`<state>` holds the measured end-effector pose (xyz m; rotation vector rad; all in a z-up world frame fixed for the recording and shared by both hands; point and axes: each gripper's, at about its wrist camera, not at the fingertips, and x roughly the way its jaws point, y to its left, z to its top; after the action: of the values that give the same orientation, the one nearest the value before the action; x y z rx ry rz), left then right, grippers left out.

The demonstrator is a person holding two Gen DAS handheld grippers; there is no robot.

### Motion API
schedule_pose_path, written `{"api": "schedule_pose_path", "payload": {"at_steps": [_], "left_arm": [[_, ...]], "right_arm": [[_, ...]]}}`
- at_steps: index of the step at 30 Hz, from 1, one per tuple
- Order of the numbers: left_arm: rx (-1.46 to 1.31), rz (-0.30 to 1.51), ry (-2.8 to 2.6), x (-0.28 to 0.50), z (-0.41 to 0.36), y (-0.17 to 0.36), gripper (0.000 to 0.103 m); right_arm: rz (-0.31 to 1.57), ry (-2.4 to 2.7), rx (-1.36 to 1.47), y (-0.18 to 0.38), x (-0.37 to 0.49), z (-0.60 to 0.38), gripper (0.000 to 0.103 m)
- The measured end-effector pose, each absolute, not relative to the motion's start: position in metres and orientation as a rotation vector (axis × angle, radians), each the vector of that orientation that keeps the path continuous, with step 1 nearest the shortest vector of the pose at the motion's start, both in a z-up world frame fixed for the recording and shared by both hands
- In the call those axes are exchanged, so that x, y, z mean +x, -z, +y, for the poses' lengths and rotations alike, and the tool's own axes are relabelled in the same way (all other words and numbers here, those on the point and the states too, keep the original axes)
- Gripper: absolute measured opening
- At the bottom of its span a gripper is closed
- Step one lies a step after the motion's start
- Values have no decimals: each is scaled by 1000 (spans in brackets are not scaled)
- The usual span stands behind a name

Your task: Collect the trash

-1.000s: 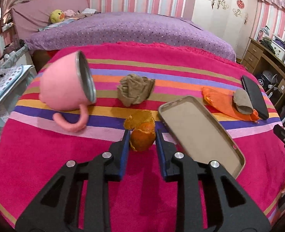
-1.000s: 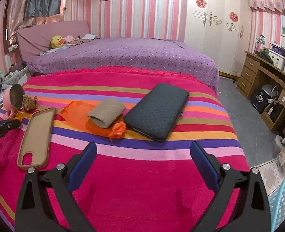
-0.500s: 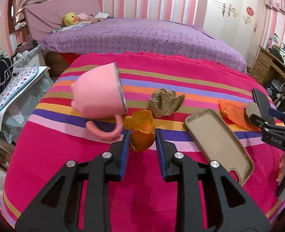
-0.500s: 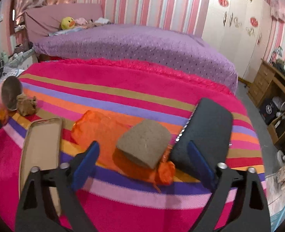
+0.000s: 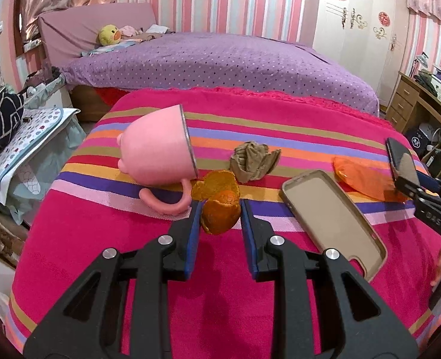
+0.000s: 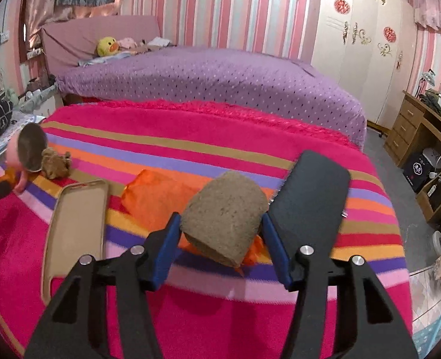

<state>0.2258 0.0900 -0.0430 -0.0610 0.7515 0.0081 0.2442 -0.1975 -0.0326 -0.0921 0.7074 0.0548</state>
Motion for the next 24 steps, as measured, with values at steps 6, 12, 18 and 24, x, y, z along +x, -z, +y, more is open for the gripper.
{"api": "schedule_pose_path", "payload": {"at_steps": [6,12,18,24], "left_arm": [[-39,726,-2,208,74,39,25],[-29,689,17,186,50,29,25],[-36,679,39,159,19,25,25],[-27,684,61,134,-8,30,25]], "right_arm": [[667,-38,-63,20,201,-219,55],[639,-19,-59,9,156,-238,55],[633,-5,-61,14,115,-257,55],[615,13,-30,18,86,-278,55]]}}
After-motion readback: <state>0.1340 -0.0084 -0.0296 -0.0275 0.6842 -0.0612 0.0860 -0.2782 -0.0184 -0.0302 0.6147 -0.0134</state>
